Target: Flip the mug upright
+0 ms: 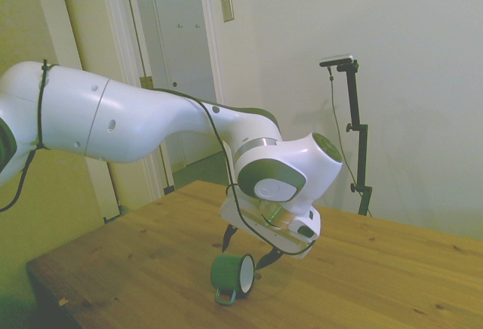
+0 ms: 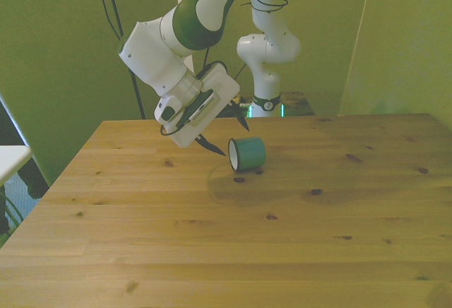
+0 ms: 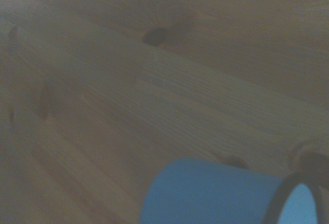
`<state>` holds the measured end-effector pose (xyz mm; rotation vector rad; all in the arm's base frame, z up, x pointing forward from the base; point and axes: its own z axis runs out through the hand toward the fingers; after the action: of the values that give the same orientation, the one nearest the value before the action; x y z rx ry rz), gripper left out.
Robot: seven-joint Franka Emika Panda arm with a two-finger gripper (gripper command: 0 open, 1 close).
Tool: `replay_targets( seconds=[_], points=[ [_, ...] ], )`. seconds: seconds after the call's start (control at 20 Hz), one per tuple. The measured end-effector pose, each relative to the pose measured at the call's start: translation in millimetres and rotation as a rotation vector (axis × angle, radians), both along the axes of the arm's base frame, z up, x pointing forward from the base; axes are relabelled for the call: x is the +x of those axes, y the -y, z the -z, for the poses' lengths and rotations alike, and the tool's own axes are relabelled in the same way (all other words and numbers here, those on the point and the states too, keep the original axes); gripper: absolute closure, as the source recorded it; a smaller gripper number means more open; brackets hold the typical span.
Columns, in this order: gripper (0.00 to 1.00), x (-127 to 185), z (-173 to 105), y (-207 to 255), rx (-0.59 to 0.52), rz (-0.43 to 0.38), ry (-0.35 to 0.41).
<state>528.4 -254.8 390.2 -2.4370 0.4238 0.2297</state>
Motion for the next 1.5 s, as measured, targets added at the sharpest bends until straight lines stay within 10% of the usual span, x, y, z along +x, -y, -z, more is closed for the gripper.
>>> replay_targets(
  seconds=[1.35,1.4,1.5],
  points=[
    [0.0,0,53,0,0.389,-0.112,-0.085],
    [1.0,-1,55,0,0.405,-0.113,-0.086],
    [1.0,-1,61,-1,0.429,-0.119,-0.084]
  ],
)
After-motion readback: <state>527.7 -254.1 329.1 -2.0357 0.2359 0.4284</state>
